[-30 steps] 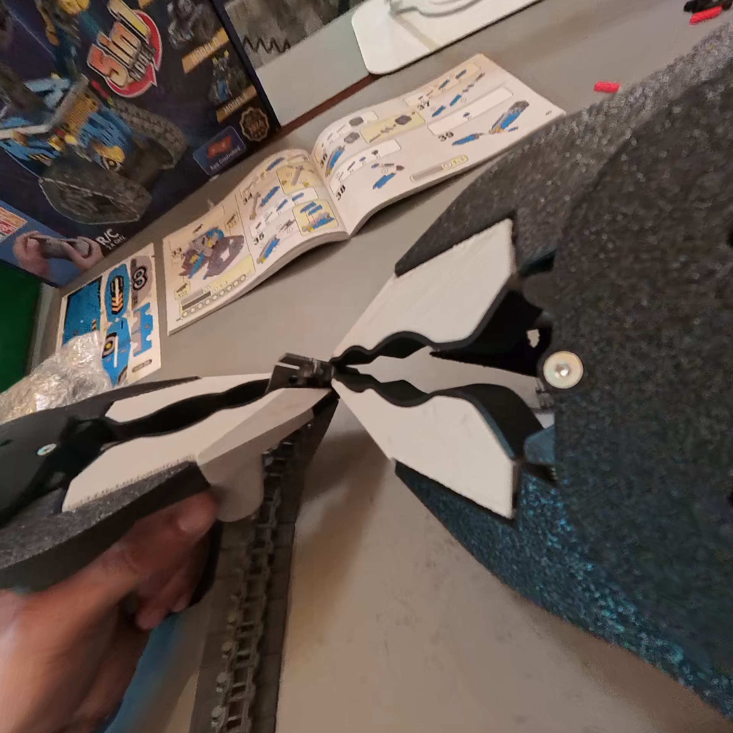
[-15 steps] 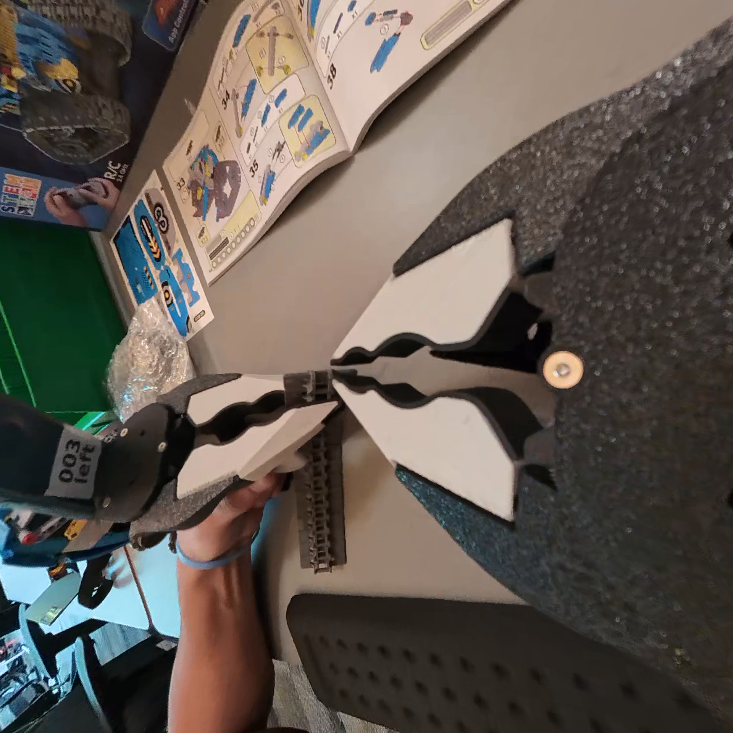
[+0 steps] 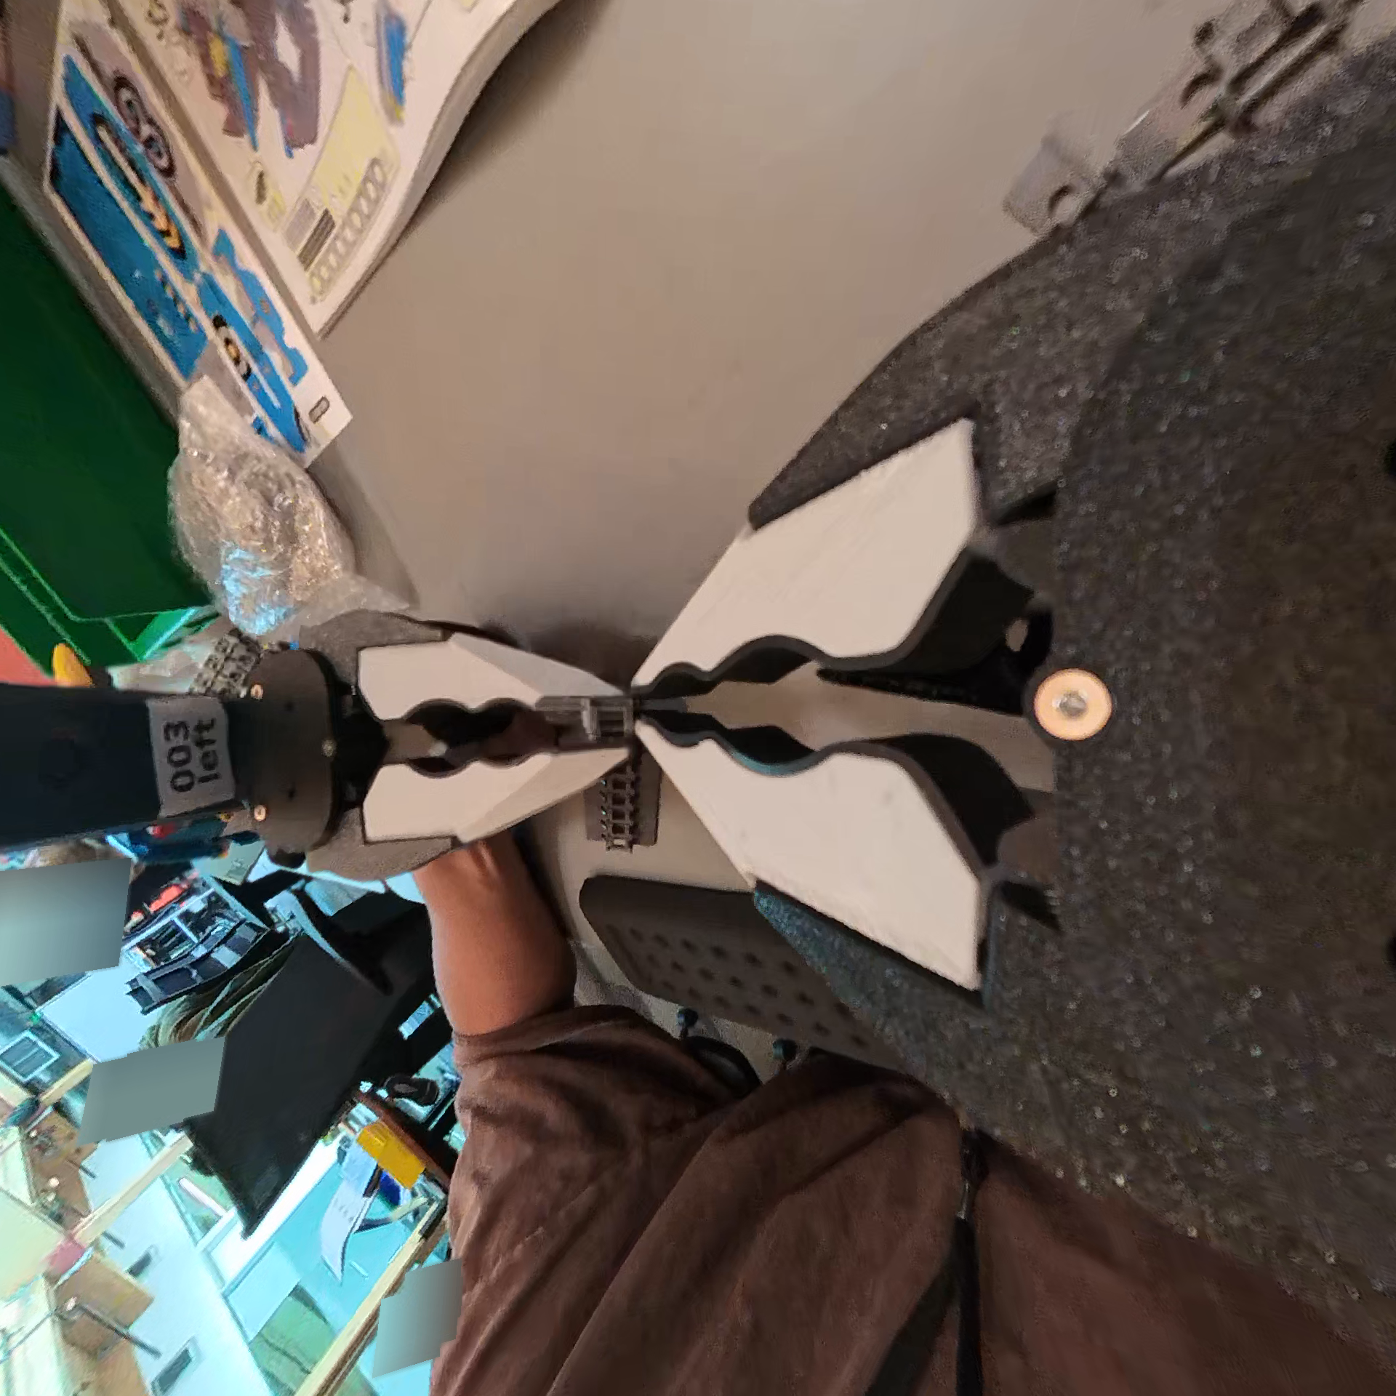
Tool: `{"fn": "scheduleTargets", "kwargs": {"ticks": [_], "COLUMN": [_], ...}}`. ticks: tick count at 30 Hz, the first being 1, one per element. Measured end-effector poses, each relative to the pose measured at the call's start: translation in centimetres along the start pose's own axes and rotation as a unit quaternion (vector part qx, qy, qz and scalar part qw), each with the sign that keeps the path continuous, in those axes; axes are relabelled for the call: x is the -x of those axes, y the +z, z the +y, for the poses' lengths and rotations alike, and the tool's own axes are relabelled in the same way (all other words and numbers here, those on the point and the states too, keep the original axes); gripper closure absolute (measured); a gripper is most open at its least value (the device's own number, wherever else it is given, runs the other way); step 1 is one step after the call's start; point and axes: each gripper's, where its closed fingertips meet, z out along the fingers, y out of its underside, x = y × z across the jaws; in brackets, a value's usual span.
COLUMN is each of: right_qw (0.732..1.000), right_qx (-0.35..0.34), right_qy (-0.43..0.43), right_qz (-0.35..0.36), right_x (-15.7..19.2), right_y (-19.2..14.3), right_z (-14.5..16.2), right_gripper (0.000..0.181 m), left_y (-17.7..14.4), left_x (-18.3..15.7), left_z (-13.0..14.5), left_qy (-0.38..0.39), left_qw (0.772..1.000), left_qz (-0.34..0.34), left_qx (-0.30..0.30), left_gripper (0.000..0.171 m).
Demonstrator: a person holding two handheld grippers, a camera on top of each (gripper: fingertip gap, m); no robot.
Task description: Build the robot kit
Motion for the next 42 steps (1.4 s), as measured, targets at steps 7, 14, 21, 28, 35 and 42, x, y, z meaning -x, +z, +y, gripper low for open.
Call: {"fn": "scheduleTargets", "kwargs": {"ticks": [7,14,21,28,35,42], "right_qw": [1.000,0.997,0.965,0.921,0.933,0.922], "right_qx": [0.012,0.025,0.206,0.334,0.329,0.322], "right_qy": [-0.001,-0.051,-0.133,-0.167,-0.132,-0.211], "right_qz": [-0.011,0.049,0.091,0.112,0.057,0.041], "right_x": [0.3,-1.1,-2.0,-2.5,-0.5,0.4], "right_y": [0.8,-0.9,-7.9,-6.8,-5.1,-4.2], "right_z": [0.6,0.1,5.1,9.4,9.9,10.0], "right_gripper": [0.178,0.167,0.173,0.168,0.166,0.166], "left_y": [0.2,0.3,0.5,0.4,0.4,0.4], "left_x": [0.1,0.5,0.3,0.3,0.4,0.4], "left_z": [-0.3,-0.2,0.2,0.2,0.2,0.2], "left_qy": [-0.009,0.003,0.014,0.008,0.002,-0.001], "left_qw": [1.000,1.000,0.999,1.000,1.000,1.000], "left_qz": [-0.002,-0.028,-0.029,-0.025,-0.021,-0.019], "left_qx": [-0.008,-0.007,0.006,0.006,0.005,0.006], "left_gripper": [0.157,0.165,0.164,0.164,0.164,0.164]}}
